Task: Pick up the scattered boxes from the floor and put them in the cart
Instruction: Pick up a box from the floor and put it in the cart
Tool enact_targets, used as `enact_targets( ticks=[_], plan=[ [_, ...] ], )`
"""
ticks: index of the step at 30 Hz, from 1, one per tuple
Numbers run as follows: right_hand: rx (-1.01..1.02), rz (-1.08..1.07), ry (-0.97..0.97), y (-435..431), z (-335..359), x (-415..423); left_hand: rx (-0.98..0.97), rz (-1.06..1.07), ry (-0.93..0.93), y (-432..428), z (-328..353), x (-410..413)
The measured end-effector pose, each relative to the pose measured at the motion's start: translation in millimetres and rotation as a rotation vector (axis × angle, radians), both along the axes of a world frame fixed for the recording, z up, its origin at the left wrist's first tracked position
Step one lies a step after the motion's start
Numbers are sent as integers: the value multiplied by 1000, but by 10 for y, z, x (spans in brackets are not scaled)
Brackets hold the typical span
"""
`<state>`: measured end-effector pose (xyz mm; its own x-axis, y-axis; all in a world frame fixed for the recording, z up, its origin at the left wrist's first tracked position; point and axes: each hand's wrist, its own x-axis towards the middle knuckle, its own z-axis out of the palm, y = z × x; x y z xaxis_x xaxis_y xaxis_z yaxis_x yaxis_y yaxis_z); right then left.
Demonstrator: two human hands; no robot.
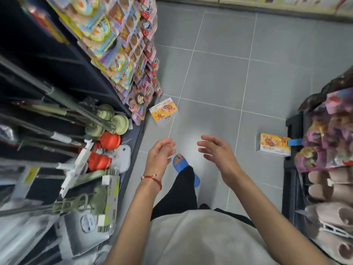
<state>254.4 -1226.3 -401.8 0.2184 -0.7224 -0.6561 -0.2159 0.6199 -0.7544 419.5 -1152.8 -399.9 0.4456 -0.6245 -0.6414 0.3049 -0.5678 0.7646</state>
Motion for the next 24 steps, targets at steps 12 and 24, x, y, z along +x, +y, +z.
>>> enact_targets(
  ticks=[12, 24],
  plan=[
    [81, 9, 23, -2105, -79, 836, 90, 45, 30, -2013, -50, 924],
    [166, 407, 112, -4034, -643, 1474, 230, 468, 134, -3476, -432, 1069]
  ],
)
